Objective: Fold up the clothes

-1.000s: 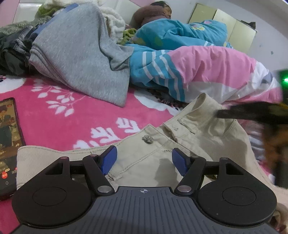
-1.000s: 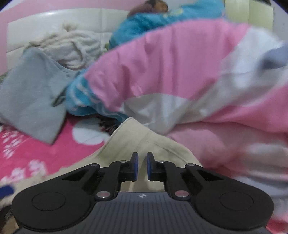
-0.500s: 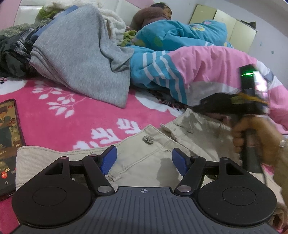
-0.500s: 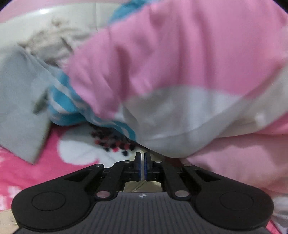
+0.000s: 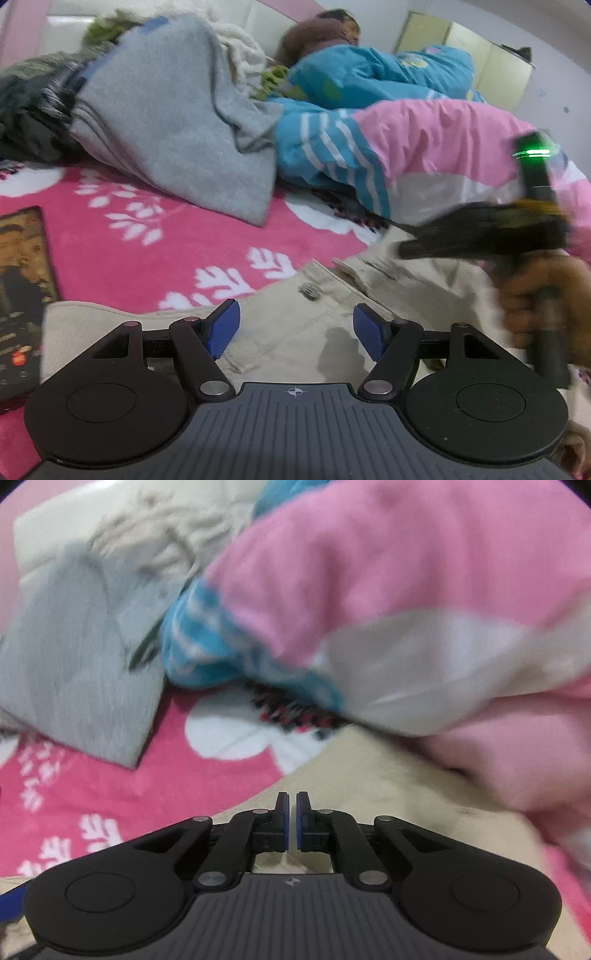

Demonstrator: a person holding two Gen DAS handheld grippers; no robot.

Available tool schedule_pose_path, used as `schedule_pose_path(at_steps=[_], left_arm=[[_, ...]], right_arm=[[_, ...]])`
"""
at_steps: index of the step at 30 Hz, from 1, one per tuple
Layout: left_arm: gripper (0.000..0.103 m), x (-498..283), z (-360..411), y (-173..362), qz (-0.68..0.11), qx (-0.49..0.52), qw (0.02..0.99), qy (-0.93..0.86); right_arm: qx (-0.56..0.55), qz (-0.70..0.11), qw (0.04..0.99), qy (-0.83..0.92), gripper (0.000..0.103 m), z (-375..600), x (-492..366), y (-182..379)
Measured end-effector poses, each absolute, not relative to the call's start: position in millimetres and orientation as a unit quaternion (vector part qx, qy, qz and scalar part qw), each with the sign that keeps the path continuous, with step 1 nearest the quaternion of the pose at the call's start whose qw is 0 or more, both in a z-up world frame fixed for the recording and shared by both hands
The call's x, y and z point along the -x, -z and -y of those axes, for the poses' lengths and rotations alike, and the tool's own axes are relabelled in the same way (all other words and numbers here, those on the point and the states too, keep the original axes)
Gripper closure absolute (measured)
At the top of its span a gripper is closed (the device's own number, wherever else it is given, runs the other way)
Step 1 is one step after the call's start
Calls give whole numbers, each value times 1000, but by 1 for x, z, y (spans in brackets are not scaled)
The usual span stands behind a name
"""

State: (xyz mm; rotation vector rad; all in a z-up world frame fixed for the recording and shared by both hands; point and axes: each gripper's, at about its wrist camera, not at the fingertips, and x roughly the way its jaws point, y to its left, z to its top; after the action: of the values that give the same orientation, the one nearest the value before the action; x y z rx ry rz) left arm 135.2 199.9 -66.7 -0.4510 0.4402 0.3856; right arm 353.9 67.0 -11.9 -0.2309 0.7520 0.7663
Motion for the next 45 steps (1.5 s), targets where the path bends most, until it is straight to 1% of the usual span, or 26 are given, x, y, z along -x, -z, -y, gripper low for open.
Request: schedule_pose_path(at_steps=[2, 3, 7, 8, 9, 10, 12, 14, 18, 22, 25, 29, 31, 34, 39, 42, 45], left_arm=[[34, -132, -200, 63, -203, 221, 933, -201], [34, -130, -200, 61, -195, 219, 933, -208], [34, -127, -192, 47, -161, 215, 941, -205], [32, -128, -188, 43, -156, 210, 945, -198], [31, -129, -182, 39, -153, 207, 948, -185], [30, -131, -176, 36, -153, 204, 952, -167], [29, -138, -162, 32, -156, 190, 960, -134], [27, -146, -146, 31, -162, 171, 965, -112], [25, -171, -113, 40, -219, 135, 964, -74], [25, -188, -86, 47, -262, 101, 959, -40], [24, -194, -79, 52, -263, 89, 959, -46], [24, -201, -86, 56, -271, 111, 955, -53], [24, -204, -89, 55, -265, 120, 955, -59], [24, -211, -93, 55, -257, 124, 956, -74], [24, -218, -104, 53, -249, 130, 955, -96], [24, -220, -117, 54, -248, 138, 952, -118], [25, -227, -134, 55, -255, 147, 944, -150]], right_arm=[[82, -343, 870, -346, 97, -30, -344, -17], [68, -336, 877, -336, 95, -12, -339, -31], [-59, -327, 895, -298, 86, 101, -294, -93], [-74, -315, 902, -286, 79, 127, -276, -107], [-78, -302, 911, -271, 66, 153, -255, -119], [-78, -290, 919, -257, 59, 174, -236, -126], [-75, -273, 933, -222, 50, 217, -198, -132], [-82, -272, 940, -189, 42, 256, -171, -128], [-136, -308, 933, -130, 41, 317, -148, -98], [-194, -332, 920, -76, 41, 363, -146, -68], [-225, -343, 910, -56, 41, 382, -158, -50], [-252, -353, 901, -28, 41, 392, -179, -27], [-248, -334, 909, -28, 41, 384, -190, -28], [-188, -303, 931, -74, 41, 348, -208, -41], [-56, -314, 924, -213, 42, 259, -274, -49], [7, -336, 896, -292, 42, 194, -320, -34], [101, -355, 876, -311, 42, 141, -360, -3]])
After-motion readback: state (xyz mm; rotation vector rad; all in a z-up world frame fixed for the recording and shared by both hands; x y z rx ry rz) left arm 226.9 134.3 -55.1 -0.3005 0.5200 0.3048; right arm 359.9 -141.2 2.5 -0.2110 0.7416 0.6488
